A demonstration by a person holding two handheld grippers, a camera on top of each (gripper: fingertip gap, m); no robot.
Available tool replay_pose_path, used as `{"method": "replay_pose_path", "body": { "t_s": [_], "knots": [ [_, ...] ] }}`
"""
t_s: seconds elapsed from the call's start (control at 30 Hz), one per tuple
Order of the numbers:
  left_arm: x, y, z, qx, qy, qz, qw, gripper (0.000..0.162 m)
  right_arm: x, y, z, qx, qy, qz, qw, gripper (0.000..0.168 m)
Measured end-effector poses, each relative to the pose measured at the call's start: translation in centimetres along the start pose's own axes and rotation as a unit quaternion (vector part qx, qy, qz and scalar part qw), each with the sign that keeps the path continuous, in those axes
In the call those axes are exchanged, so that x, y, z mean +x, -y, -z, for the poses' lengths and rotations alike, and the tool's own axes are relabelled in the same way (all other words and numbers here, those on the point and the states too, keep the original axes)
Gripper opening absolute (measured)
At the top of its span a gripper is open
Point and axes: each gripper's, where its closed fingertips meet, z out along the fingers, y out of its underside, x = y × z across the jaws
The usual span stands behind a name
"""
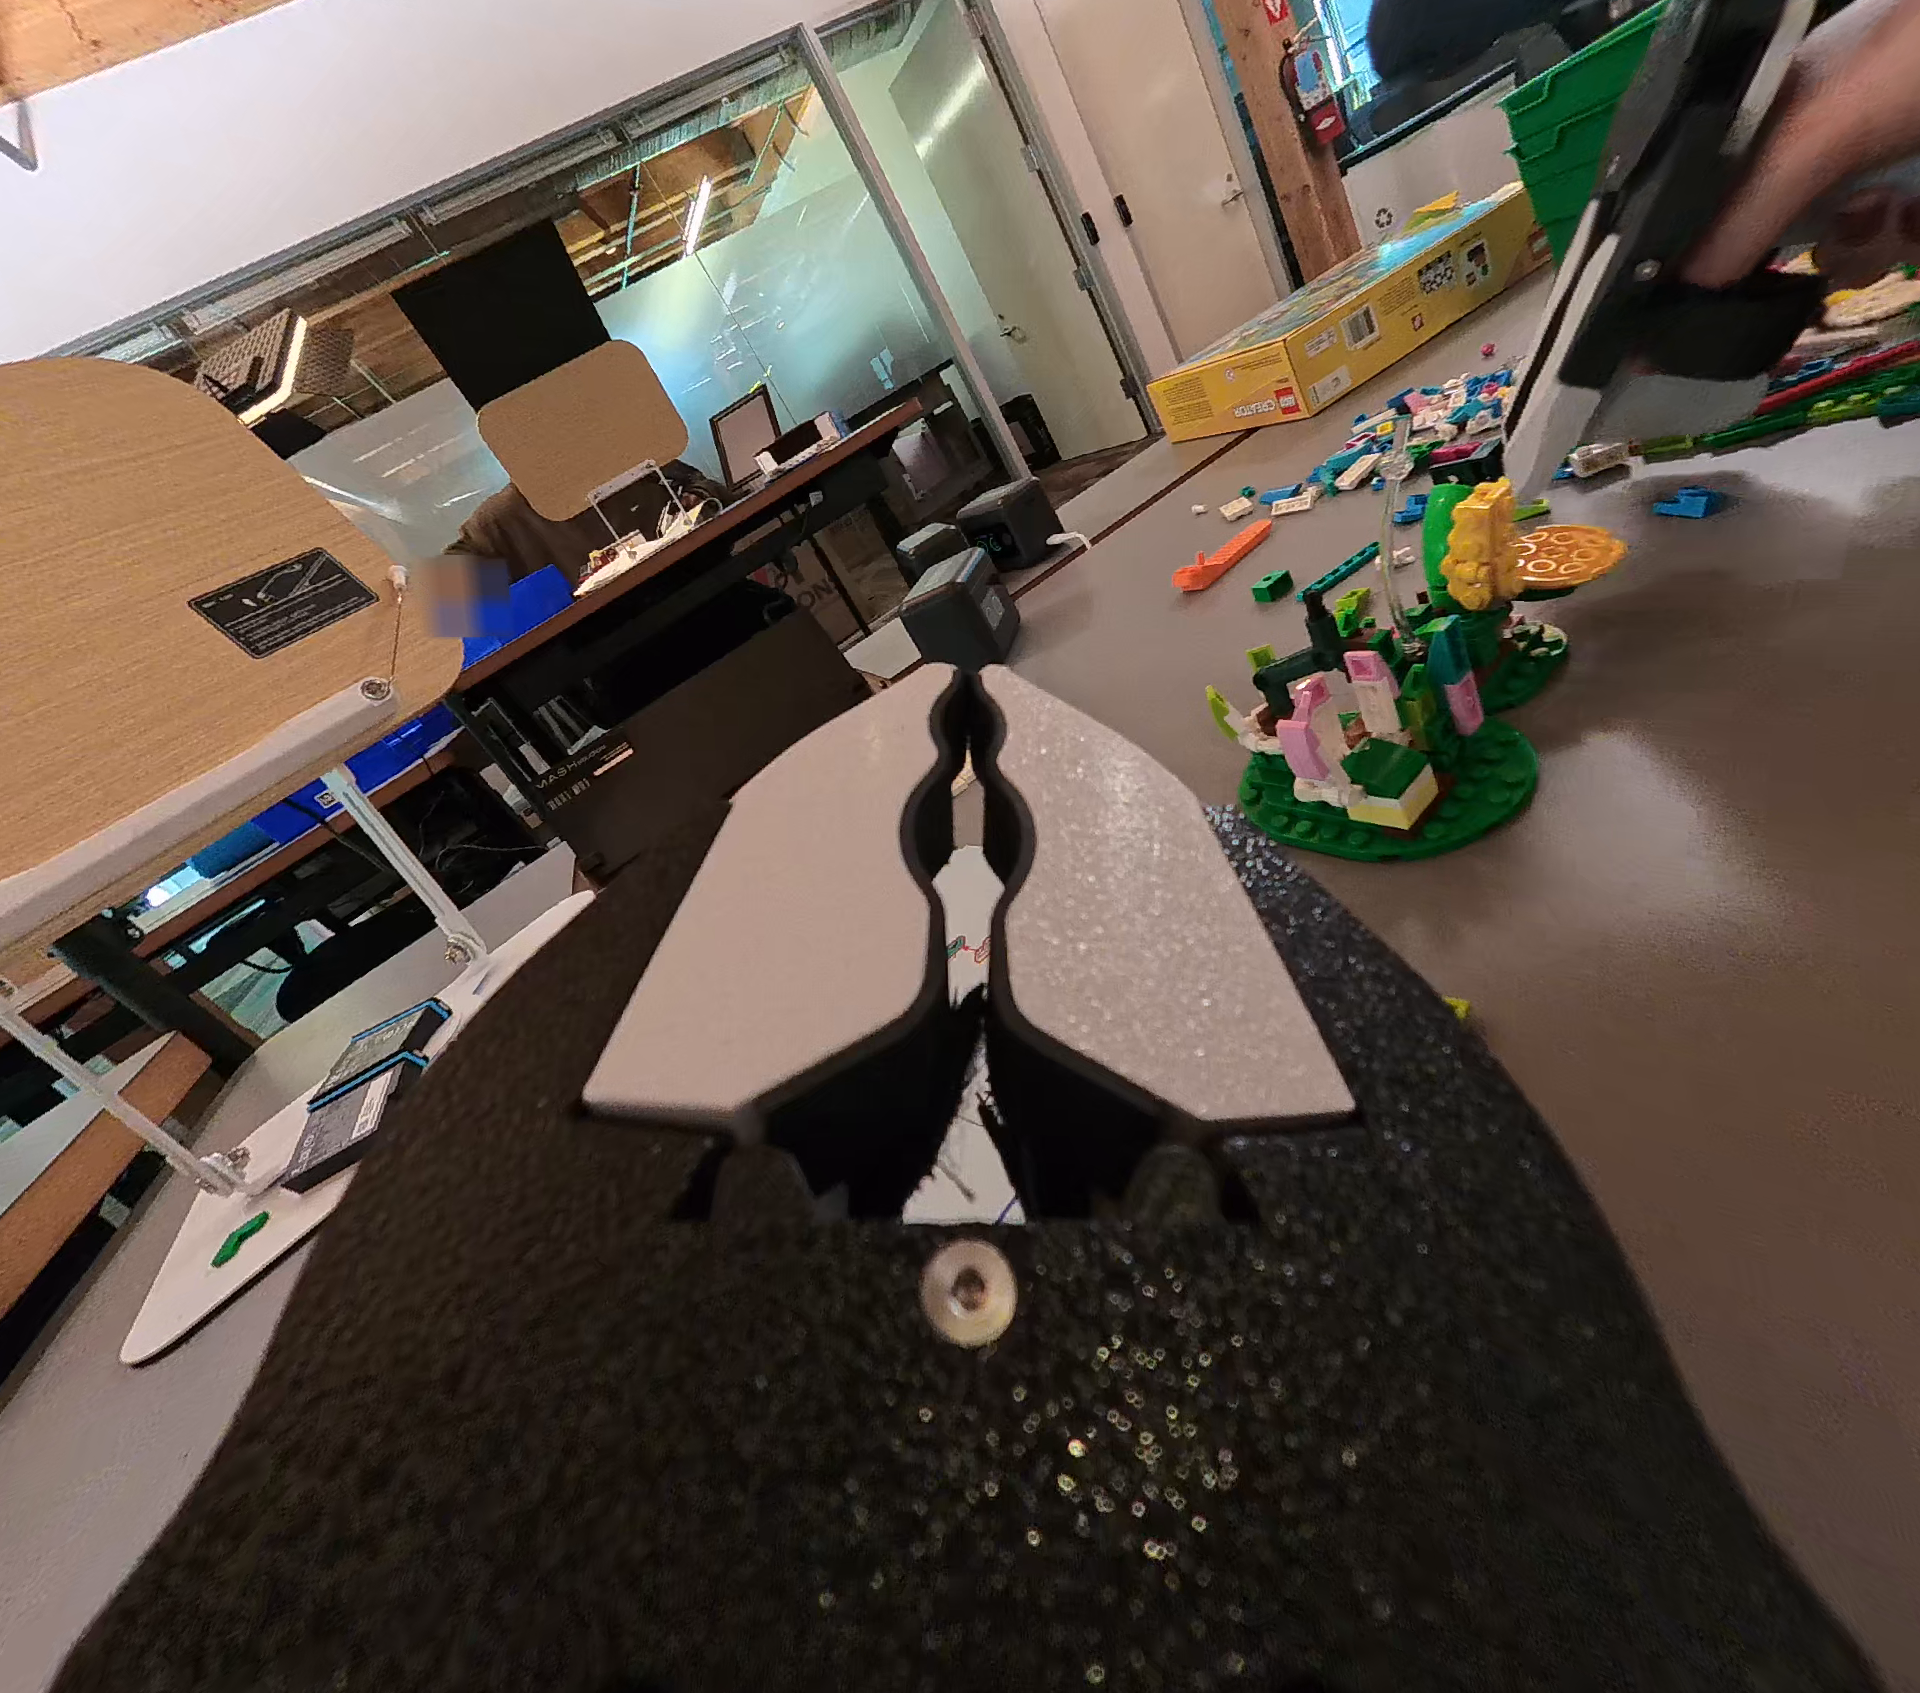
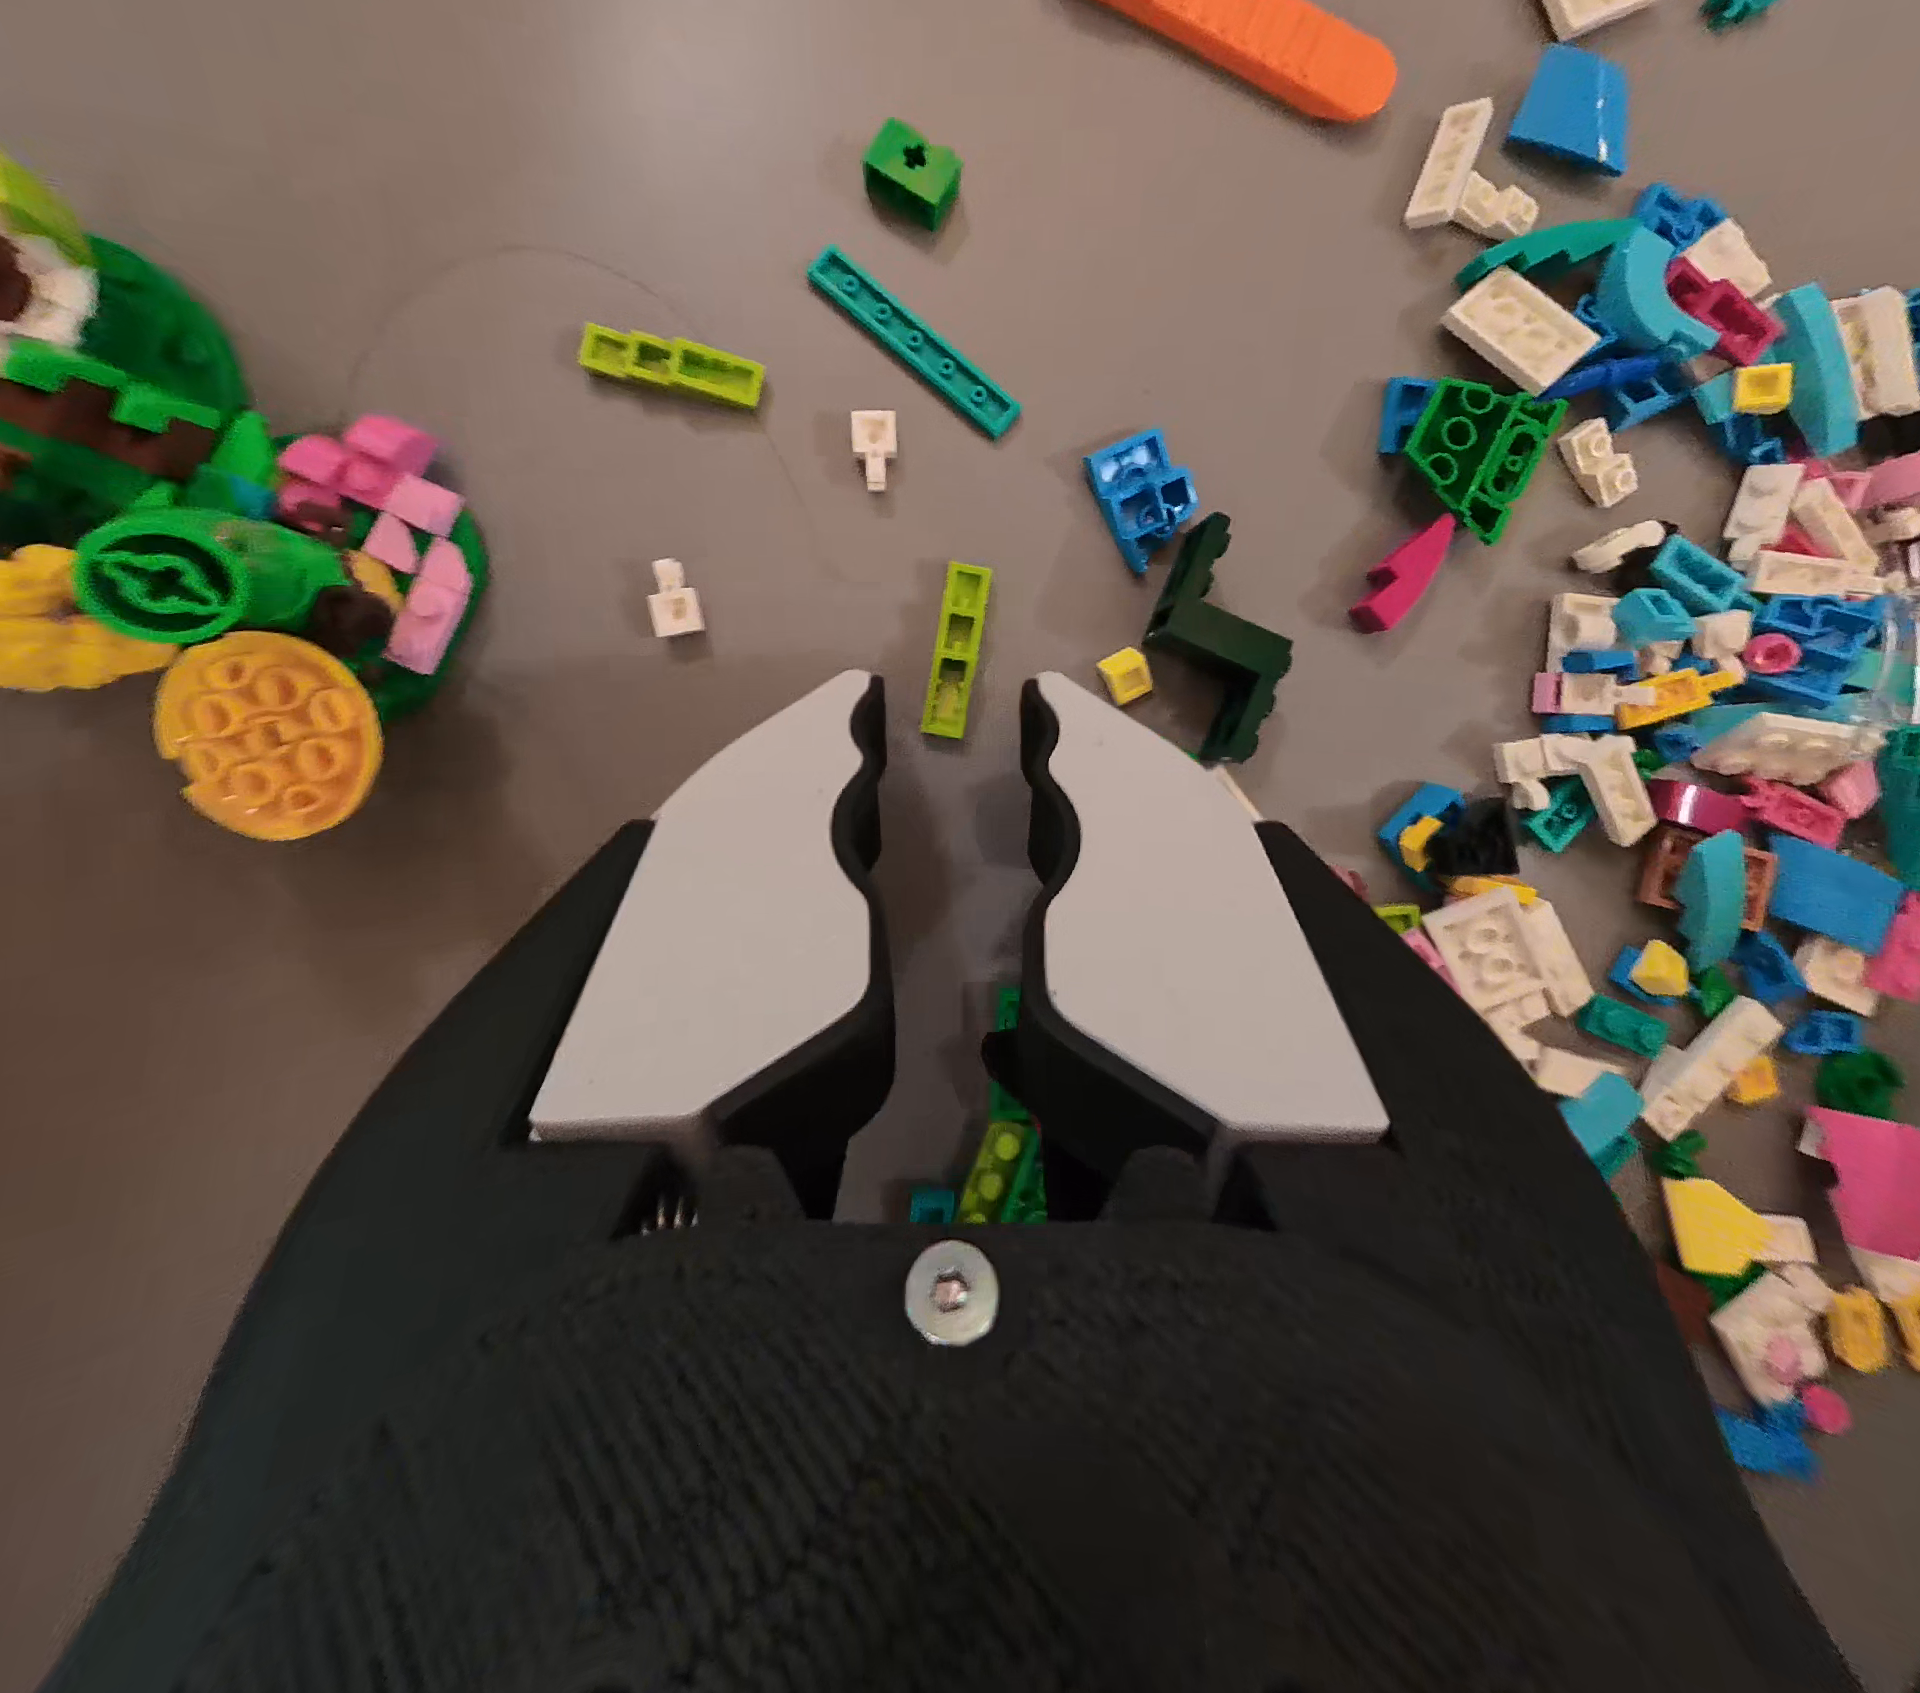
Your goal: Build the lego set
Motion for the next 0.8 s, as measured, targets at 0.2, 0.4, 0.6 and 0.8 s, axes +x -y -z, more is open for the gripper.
{"method": "replay_pose_path", "body": {
  "t_s": [0.2,0.4,0.6,0.8],
  "knots": [
    [0.2,0.0,0.0,-0.001,-0.007,-0.003,1.000,0.000,0.3,-0.3,-0.8,-0.026,-0.019,0.017,0.999,0.014],
    [0.1,0.0,0.1,-0.001,-0.005,-0.002,1.000,0.000,0.6,-0.4,0.8,-0.014,-0.054,0.059,0.997,0.006],
    [0.1,0.0,0.1,-0.001,-0.004,-0.003,1.000,0.000,-8.6,-1.2,6.4,0.054,0.104,0.213,0.970,0.006],
    [0.2,0.0,0.1,-0.001,-0.006,-0.005,1.000,0.000,-17.4,-3.0,6.2,0.067,0.157,0.365,0.915,0.006]
  ]
}}
